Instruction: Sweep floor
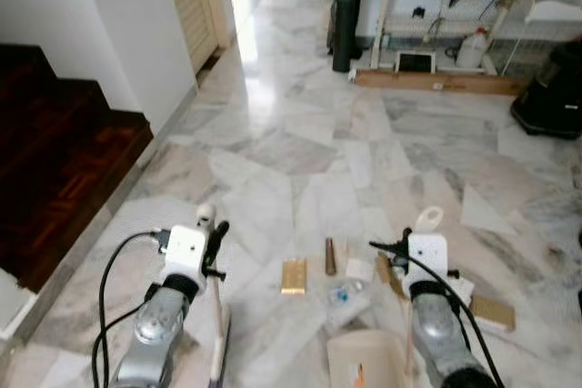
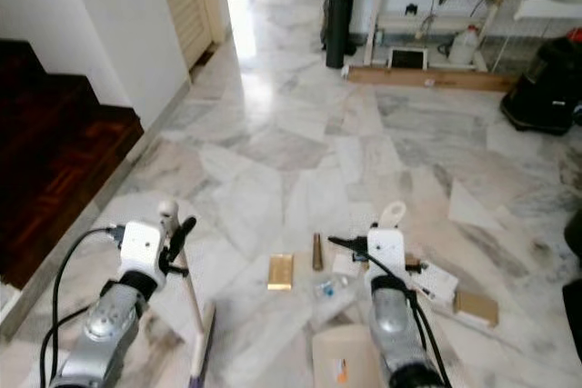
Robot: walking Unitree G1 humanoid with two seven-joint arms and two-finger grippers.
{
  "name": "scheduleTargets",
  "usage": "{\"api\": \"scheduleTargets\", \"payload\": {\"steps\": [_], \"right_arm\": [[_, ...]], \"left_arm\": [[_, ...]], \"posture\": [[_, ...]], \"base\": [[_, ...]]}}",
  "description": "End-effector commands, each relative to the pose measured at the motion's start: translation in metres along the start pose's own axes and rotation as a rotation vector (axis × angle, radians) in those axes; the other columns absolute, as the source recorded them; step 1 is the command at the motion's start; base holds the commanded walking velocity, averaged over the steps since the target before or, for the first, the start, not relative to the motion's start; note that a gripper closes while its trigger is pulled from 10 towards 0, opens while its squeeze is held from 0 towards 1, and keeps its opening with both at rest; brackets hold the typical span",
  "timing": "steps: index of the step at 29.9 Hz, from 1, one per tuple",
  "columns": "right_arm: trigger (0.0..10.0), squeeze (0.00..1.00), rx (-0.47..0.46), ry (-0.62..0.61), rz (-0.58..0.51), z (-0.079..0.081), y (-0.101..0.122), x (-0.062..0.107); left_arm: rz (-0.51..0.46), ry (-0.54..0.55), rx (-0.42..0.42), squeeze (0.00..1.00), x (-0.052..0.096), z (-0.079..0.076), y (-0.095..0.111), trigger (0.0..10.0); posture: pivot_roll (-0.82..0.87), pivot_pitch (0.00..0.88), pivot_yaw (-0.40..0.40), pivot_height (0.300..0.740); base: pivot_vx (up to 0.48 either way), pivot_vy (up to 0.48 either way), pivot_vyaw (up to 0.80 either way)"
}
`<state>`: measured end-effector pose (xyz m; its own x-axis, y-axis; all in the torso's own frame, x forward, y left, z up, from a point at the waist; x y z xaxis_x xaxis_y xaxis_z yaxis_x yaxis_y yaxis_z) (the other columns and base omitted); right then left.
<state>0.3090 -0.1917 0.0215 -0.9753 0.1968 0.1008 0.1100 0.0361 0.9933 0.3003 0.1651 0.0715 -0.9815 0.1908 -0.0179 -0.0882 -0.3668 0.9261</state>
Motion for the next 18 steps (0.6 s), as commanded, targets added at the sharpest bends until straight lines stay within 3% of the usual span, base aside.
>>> {"api": "scheduleTargets", "payload": {"steps": [1,14,18], "right_arm": [[10.0,0.0,0.006,-0.004,-0.004,-0.0013,0.0019,-0.0016],[10.0,0.0,0.008,-0.012,-0.004,-0.0038,0.002,-0.0018],[10.0,0.0,0.008,-0.015,-0.007,-0.0047,0.0028,-0.0023]], "left_arm": [[-0.03,0.015,-0.021,0.0,-0.0027,0.0053,0.0068,10.0],[-0.032,0.021,-0.017,0.0,-0.0034,0.0057,0.0076,10.0],[-0.032,0.023,-0.013,0.0,-0.0035,0.0057,0.0077,10.0]], "posture": [[0.07,0.0,0.076,0.74],[0.07,0.005,0.074,0.74],[0.07,0.007,0.073,0.74]], "base": [[0.0,-0.311,0.0],[0.0,-0.305,0.0],[0.0,-0.061,0.0]]}}
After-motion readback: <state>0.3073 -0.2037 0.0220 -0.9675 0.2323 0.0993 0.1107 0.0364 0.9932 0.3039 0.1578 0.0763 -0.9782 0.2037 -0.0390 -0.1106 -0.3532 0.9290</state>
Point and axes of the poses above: a point about 5 cm out from each wrist's last joint towards the gripper, its own x axis pointing back from the gripper into the wrist, its own y axis along the axis of the wrist's last joint, z = x × y, the point moved 2 cm from there along -x, pointing out of the wrist towards the gripper, and after that the axes turned 12 degrees about -x, right-handed, at the moved point
